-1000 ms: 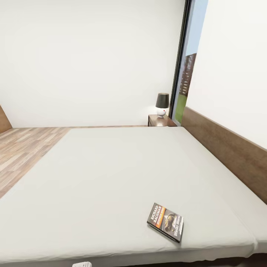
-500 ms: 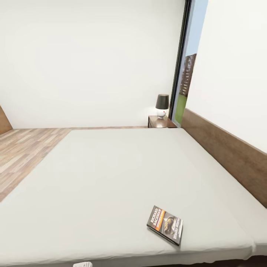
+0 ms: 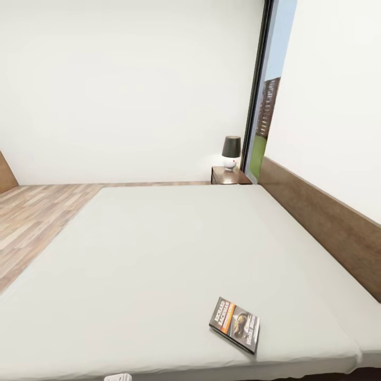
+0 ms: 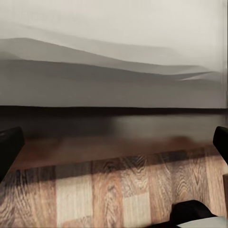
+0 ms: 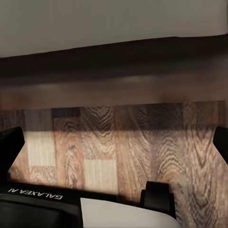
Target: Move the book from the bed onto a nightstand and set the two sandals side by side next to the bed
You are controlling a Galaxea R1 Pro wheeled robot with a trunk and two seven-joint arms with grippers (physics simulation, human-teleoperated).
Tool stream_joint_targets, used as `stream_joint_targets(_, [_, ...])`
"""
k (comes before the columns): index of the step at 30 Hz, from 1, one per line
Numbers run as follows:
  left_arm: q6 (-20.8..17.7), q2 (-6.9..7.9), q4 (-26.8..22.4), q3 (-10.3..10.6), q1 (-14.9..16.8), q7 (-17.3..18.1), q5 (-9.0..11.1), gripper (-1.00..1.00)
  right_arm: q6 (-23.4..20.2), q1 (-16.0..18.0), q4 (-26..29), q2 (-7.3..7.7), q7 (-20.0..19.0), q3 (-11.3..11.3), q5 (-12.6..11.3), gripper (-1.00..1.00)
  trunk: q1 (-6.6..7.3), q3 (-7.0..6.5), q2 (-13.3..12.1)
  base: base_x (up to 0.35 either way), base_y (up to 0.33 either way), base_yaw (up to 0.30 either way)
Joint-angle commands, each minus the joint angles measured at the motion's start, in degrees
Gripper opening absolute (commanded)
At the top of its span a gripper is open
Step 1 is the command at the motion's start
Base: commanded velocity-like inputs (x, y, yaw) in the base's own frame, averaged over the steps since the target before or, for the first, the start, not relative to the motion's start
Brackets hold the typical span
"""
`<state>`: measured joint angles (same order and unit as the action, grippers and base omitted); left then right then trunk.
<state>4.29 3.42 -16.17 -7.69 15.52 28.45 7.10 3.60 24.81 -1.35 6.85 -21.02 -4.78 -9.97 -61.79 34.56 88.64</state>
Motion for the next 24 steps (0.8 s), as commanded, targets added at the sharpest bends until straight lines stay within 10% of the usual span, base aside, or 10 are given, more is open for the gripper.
stream_joint_targets(1, [0.02,0.01,0.08,-0.09,0.04,0.29,0.37,1.00,0.27,0.06,-0.15,0.01,-0.24,-0.50,-0.58,1.00,0.23,-0.13,-0.39,0.000,0.000,0.000])
stream_joint_targets(24, [0.02,0.01,0.08,-0.11,0.04,0.29,0.37,1.00,0.27,0.06,-0.15,0.01,-0.24,-0.50,-0.53,1.00,5.28,-4.26,-9.61,0.000,0.000,0.000])
